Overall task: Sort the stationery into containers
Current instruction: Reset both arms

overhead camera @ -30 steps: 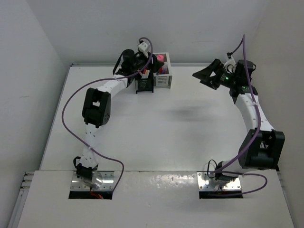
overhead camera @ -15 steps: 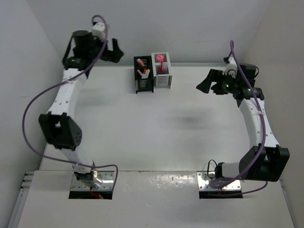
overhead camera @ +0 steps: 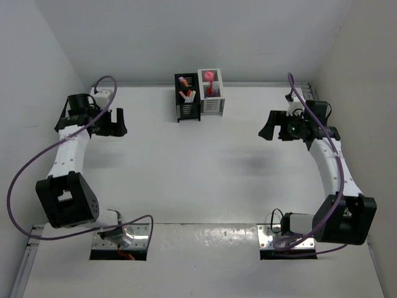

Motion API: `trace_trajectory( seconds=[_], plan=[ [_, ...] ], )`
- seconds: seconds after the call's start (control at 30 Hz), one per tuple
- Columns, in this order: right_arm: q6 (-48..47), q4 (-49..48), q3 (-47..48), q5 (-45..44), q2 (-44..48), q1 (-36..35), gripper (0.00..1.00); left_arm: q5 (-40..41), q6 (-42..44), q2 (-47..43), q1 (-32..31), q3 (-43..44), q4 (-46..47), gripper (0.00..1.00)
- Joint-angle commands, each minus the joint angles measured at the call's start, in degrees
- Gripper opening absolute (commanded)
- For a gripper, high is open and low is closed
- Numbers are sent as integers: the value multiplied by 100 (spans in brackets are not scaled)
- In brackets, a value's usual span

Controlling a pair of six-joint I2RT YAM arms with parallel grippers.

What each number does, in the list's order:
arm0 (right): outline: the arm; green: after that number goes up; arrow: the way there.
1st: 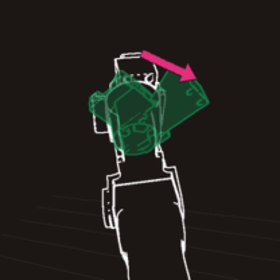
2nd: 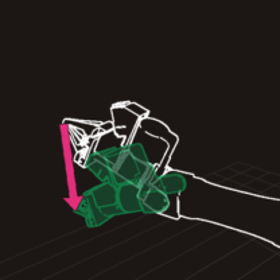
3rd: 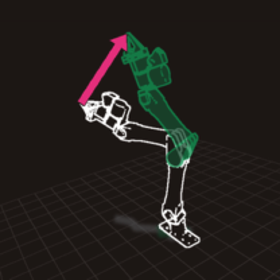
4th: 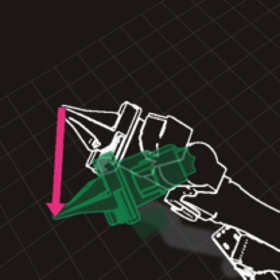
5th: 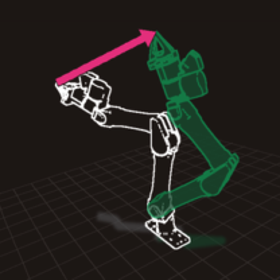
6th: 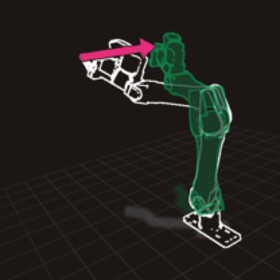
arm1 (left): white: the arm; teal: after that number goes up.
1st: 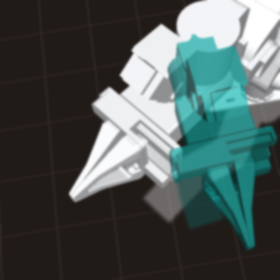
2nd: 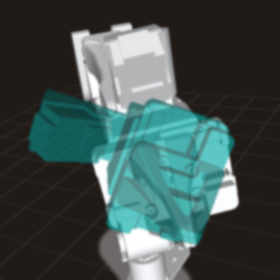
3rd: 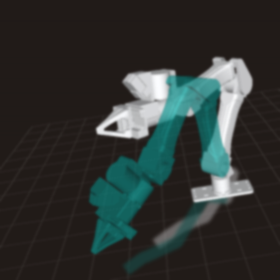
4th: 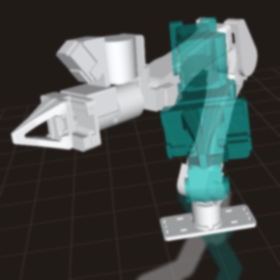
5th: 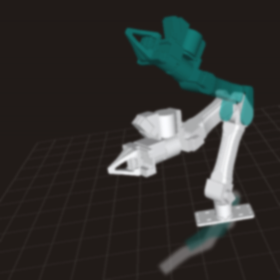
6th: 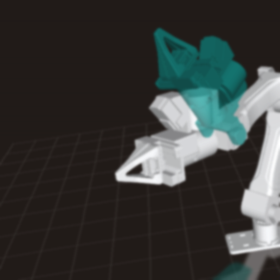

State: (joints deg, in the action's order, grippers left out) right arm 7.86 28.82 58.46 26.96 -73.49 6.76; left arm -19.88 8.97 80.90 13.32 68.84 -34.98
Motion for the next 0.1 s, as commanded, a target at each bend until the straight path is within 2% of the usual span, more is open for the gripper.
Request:
trace_trajectory(
  seconds=[0.0,0.07],
  plan=[
    [-232,-96,17,-103,90,88,99,-402,201,38,433,217,62,100],
    [-293,-70,-18,-94,72,114,99,-429,254,153,539,332,1,100]
  ],
)
